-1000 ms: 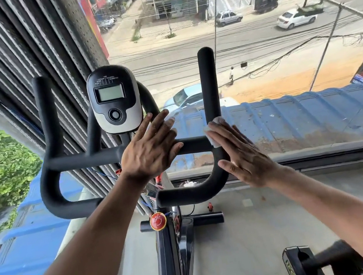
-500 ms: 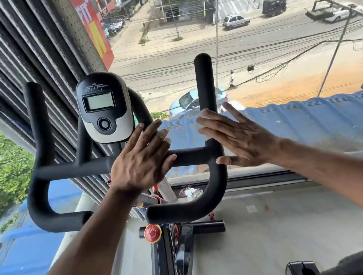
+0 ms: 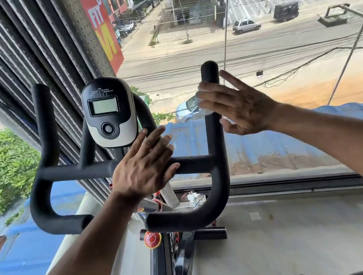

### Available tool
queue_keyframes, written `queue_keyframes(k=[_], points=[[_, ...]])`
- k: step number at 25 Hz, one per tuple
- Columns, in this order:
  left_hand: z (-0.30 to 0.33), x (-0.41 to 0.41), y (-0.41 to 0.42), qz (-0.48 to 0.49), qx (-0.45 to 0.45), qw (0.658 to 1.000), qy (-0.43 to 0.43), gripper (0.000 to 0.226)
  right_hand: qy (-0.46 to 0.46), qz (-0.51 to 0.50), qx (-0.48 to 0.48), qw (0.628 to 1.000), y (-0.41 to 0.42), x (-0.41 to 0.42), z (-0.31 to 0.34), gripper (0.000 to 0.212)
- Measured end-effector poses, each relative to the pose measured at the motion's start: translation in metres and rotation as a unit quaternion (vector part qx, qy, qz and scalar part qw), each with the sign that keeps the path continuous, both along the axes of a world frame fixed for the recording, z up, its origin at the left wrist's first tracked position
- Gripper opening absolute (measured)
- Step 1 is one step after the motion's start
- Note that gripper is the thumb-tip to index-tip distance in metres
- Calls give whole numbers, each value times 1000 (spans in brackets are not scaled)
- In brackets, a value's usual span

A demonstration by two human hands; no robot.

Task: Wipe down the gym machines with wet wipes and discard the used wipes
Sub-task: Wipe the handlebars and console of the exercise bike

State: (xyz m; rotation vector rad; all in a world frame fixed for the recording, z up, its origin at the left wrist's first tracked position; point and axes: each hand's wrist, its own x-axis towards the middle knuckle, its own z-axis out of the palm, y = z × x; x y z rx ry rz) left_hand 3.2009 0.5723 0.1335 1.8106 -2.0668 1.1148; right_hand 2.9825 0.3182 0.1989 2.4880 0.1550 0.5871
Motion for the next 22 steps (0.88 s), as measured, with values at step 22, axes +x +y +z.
queue_keyframes(k=[22], points=[[3, -1, 0, 11, -5, 1000, -4, 56, -222, -27, 578, 785, 72, 8, -31, 69]])
